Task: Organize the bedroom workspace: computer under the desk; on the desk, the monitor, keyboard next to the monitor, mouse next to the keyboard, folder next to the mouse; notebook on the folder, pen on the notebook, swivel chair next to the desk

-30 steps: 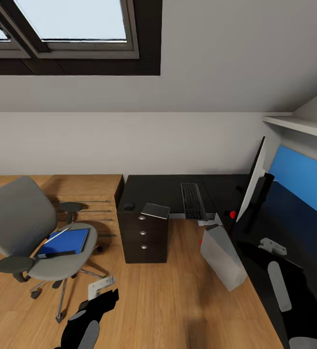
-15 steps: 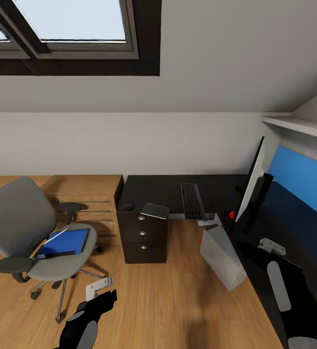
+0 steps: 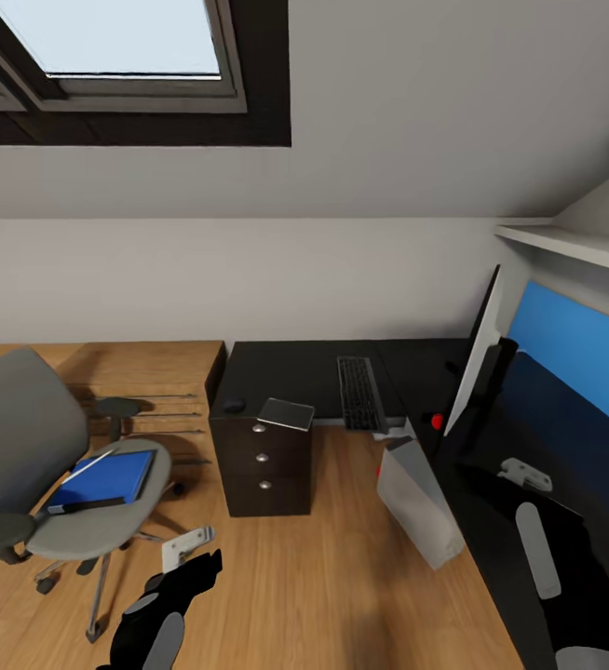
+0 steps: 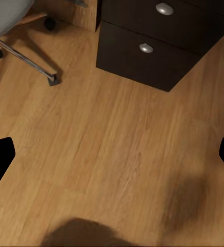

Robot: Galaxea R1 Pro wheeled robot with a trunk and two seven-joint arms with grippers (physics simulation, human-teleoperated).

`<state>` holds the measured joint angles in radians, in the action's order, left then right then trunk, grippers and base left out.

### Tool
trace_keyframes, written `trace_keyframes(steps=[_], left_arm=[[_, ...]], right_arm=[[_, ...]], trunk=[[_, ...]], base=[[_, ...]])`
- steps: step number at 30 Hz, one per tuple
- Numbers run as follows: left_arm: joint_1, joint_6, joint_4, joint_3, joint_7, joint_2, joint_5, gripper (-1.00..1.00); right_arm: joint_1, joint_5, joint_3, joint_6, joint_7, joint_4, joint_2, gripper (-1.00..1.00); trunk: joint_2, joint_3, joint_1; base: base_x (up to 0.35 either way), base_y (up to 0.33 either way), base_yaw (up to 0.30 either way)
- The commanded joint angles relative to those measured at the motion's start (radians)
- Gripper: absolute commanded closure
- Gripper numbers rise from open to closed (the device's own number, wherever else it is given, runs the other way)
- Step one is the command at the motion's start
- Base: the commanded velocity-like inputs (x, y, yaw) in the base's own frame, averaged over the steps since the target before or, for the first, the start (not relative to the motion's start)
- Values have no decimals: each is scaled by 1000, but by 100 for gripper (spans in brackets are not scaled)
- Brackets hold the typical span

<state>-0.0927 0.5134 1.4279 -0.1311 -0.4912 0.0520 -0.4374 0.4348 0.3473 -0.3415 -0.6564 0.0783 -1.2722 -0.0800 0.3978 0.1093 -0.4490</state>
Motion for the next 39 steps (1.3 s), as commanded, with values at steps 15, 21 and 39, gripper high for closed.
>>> trace_keyframes(steps=[15,21,39], left_arm=[[-1,1,2,-1,-9,-7,-11,-100],[-1,1,2,-1,-8,-7,-11,-100],[61,-72,38,-5,2,-64,-14,-100]], right_arm=[[1,-56,-16,94,8,42,-21,-100],[1,-135,-11,206,10,103,-24,-100],[38,-258,-11,443,15,381,-68,-100]], trunk=[[2,2,-1],[2,2,-1],[2,2,-1]], base=[[142,-113,0],[175,-137,0],[60,-30,0]])
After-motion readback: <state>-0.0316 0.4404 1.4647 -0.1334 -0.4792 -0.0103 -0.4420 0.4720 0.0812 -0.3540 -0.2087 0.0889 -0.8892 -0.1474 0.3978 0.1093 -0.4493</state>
